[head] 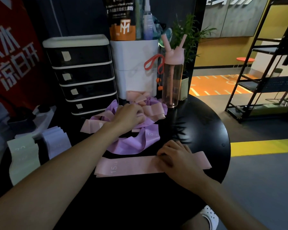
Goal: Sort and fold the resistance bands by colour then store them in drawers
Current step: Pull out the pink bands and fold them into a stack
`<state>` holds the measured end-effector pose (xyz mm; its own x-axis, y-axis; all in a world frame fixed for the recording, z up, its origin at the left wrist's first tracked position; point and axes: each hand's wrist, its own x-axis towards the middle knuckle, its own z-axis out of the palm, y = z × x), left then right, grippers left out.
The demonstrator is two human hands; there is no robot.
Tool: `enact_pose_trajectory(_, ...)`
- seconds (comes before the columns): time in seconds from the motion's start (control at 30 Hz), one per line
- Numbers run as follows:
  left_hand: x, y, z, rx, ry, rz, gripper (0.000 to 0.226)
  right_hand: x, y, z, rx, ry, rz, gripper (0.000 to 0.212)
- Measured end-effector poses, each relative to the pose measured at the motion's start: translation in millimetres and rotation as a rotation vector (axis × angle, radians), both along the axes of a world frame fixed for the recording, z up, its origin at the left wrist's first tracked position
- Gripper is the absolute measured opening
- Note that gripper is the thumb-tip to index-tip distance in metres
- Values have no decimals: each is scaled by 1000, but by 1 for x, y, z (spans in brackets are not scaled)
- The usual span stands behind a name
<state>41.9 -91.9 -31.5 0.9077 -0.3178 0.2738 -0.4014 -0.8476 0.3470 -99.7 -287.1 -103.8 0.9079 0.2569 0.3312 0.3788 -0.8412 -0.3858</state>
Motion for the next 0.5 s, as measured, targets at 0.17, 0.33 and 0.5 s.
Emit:
enact_pose_trajectory(0.17,-13,11,27,-398,-58,-10,15,-1,0,3,-5,19,4,14)
enact_pose_trajectory(0.33,-32,30,64,-554,-127,-76,16,2,2,21,20,44,6,14)
enact_pose_trajectory(0.5,-46,41,93,-636,-196,-144,22,21,20,78,262,-44,31,8)
